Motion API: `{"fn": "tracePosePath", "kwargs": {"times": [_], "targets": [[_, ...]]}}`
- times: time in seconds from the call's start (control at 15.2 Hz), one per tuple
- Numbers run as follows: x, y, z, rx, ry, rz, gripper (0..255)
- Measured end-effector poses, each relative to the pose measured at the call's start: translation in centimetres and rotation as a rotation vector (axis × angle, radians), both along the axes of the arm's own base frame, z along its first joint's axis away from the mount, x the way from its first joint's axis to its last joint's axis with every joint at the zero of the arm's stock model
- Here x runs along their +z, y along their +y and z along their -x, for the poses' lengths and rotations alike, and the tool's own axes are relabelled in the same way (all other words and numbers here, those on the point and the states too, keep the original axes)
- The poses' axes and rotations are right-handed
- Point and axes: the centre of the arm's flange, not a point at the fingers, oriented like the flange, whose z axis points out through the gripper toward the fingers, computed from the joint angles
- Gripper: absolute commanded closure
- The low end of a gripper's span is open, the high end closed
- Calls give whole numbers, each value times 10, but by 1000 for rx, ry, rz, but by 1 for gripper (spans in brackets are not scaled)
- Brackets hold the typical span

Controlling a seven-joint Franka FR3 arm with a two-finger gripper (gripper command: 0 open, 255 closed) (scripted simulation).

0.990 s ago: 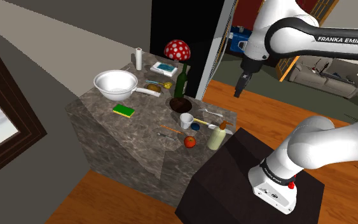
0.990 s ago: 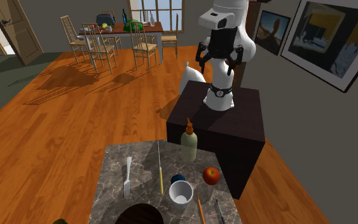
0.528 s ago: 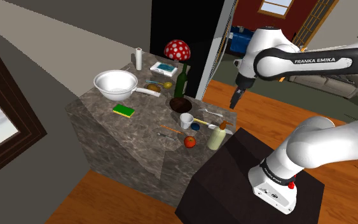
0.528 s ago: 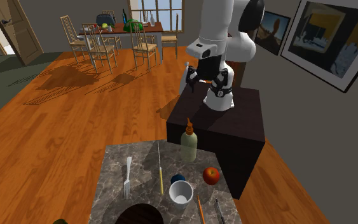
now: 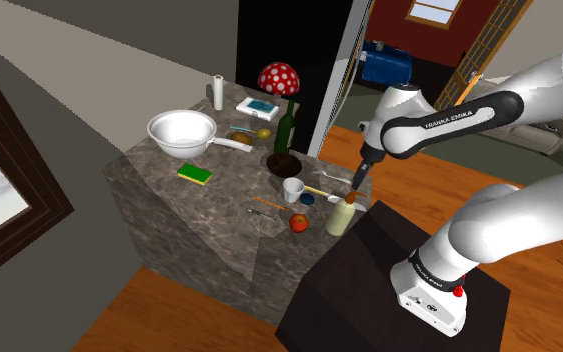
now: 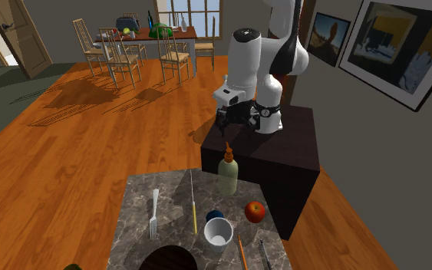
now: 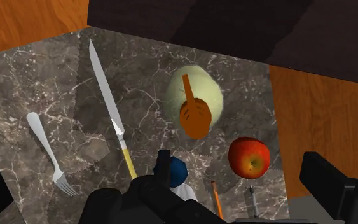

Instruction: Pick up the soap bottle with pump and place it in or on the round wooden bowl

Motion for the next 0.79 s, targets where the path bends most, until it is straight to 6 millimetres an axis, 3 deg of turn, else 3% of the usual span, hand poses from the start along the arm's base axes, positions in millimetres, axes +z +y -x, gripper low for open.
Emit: {"fn": "tracePosePath", "kwargs": {"times": [0.26, 0.79], "targets": [[-51, -20, -1, -2, -9, -9, 0], [-98, -23, -2, -2, -15, -10, 0]]}}
